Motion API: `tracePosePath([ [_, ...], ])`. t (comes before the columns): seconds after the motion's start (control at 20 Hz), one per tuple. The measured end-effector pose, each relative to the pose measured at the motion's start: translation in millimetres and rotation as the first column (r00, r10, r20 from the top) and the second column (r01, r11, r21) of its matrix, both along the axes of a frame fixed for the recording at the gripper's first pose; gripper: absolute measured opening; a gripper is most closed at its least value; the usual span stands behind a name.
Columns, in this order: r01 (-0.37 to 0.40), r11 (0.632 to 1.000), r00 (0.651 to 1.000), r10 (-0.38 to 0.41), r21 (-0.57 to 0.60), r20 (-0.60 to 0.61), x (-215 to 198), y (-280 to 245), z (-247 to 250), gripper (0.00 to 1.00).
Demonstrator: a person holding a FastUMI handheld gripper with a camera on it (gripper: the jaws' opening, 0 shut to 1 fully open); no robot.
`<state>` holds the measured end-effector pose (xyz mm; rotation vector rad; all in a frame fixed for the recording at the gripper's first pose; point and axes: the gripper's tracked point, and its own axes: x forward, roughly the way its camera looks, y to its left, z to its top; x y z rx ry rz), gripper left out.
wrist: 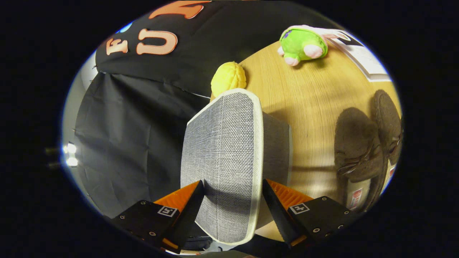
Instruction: Open the storage box then place both shoes into the box .Put the left shoe in first, then the right shoe, with the right side of both shoes facing outward in a uniform manner.
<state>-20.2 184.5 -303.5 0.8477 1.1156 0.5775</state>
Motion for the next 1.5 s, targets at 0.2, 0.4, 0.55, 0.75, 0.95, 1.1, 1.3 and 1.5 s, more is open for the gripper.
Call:
tracePosePath([
  [0.2,0.017,0.999,1.0,-0.017,0.03,-0.009,-0.8,2.3,4.7,0.94],
  [0.4,0.016,1.0,1.0,-0.016,0.009,0.017,-2.7,-9.5,10.7,0.72],
  [0.55,0.034,0.999,0.998,-0.034,0.009,0.045,-5.9,-17.3,24.8,0.53],
  [0.75,0.025,0.999,0.995,-0.022,-0.031,0.102,-8.8,-20.8,42.3,0.22],
  [0.95,0.019,1.0,0.989,-0.016,-0.019,0.15,-8.5,-12.8,72.2,0.11],
  [1.1,0.012,1.0,0.983,-0.014,0.013,0.181,-4.5,-0.5,99.9,0.09],
  [1.3,-0.009,0.999,0.967,0.0,0.035,0.254,1.4,21.3,138.8,0.09],
  [1.5,-0.043,0.998,0.955,0.027,0.049,0.296,4.9,56.9,170.5,0.09],
])
